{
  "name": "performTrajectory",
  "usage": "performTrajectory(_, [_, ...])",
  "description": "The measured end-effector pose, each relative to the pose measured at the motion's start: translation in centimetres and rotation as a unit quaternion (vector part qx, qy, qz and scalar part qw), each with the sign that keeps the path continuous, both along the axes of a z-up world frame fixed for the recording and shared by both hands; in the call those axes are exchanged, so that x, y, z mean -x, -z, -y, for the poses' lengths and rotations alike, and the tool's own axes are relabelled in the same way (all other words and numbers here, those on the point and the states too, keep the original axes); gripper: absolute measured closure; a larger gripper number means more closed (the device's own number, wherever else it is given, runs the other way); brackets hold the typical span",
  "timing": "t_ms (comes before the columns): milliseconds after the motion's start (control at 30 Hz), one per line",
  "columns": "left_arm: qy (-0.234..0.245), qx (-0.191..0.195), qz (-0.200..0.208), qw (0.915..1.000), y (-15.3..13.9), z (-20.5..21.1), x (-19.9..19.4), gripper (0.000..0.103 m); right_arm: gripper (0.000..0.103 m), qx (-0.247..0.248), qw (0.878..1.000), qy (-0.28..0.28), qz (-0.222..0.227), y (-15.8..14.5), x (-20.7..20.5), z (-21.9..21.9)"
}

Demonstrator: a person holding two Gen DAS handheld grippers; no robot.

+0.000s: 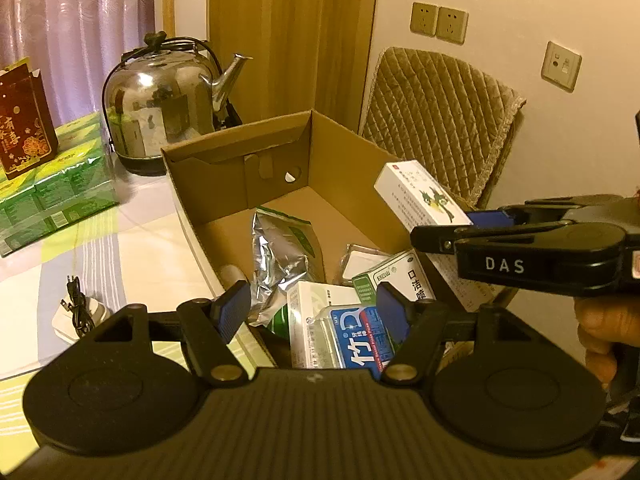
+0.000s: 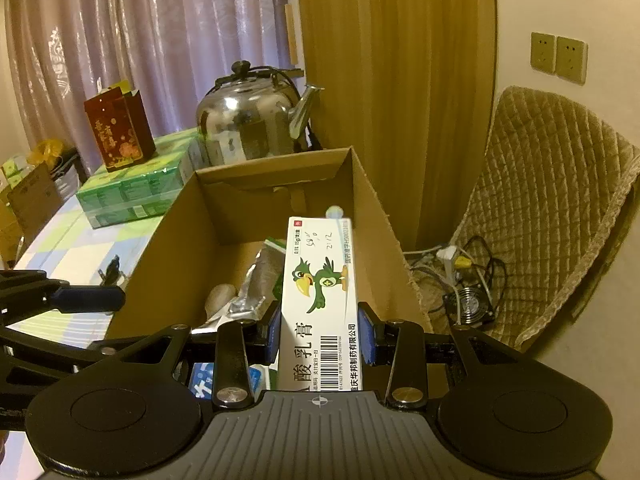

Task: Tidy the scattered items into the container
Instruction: 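Open both grippers to drop the two boxes into the cardboard box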

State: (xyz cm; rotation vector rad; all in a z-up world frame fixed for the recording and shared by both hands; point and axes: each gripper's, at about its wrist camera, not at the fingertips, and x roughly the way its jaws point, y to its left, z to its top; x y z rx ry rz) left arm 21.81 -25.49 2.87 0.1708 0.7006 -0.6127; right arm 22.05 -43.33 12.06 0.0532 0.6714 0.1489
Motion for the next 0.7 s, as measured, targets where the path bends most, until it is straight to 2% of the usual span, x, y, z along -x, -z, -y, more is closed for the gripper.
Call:
performTrajectory(500, [-0.012,0.014,0.006,0.9998,-0.8,-1.3,0.8,0.038,0.067,-0.008,1.000,-0.016,0.007,0.1,0.1,-1.0])
performTrajectory(567, [-0.013,0.014,0.007,0.9998,-0.8,-1.4,0.8,0.038,0.064,-0.007,1.000,-0.020,0.015,-0.1,0.3,-1.0])
performTrajectory(633, [-0.015,0.015,0.009,0.9997,-0.8,-1.5,0.9,0.038,0.054,-0.005,1.000,-0.016,0.021,-0.3,0.4,-1.0])
performTrajectory(700, [-0.017,0.015,0.010,0.9997,-0.8,-1.8,0.9,0.038,0.053,-0.008,1.000,-0.013,0.024,-0.5,0.7,-0.9])
